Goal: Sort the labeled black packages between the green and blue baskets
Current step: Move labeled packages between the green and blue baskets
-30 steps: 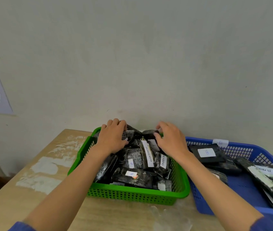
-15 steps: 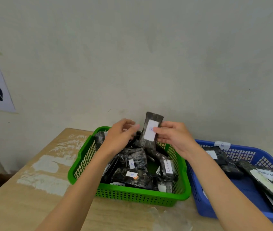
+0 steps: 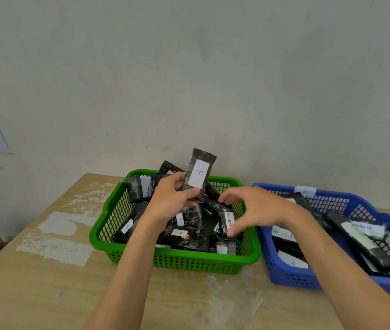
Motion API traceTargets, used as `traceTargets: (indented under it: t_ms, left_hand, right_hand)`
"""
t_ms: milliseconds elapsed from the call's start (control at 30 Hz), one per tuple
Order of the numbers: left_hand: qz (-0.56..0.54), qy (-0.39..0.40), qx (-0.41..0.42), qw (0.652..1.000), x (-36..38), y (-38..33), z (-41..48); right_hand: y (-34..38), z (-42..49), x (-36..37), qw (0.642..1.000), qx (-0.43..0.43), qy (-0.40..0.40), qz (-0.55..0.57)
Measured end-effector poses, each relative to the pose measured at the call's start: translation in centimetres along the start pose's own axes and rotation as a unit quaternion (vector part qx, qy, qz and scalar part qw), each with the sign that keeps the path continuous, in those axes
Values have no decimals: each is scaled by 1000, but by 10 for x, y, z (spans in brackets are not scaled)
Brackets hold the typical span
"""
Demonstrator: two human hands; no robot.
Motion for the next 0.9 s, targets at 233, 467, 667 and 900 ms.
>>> traceTargets:
  t_ms: [233, 467, 667, 900]
  left_hand:
    - [-39, -6, 5, 999, 0, 7, -7]
    - [-50, -3, 11, 999, 1, 7, -12]
    - [-50, 15, 5, 999, 10, -3, -15]
    - [-45, 84, 43, 995, 67, -18, -16]
  right_hand:
    - [-9, 2, 14, 985, -69, -114, 109]
    - [-5, 2, 23, 697, -255, -15, 671]
    - [-11, -10, 24, 613, -305, -63, 726]
    - [-97, -95, 11, 586, -266, -279, 713]
Point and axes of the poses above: each hand's wrist, its own z-axis towards the middle knuckle, its own x-axis out of the palm, y = z × x, the point moved 1 cm from there along z, towards the middle knuckle, and after that the axes turned 13 degrees about y, right-handed, at the moved point
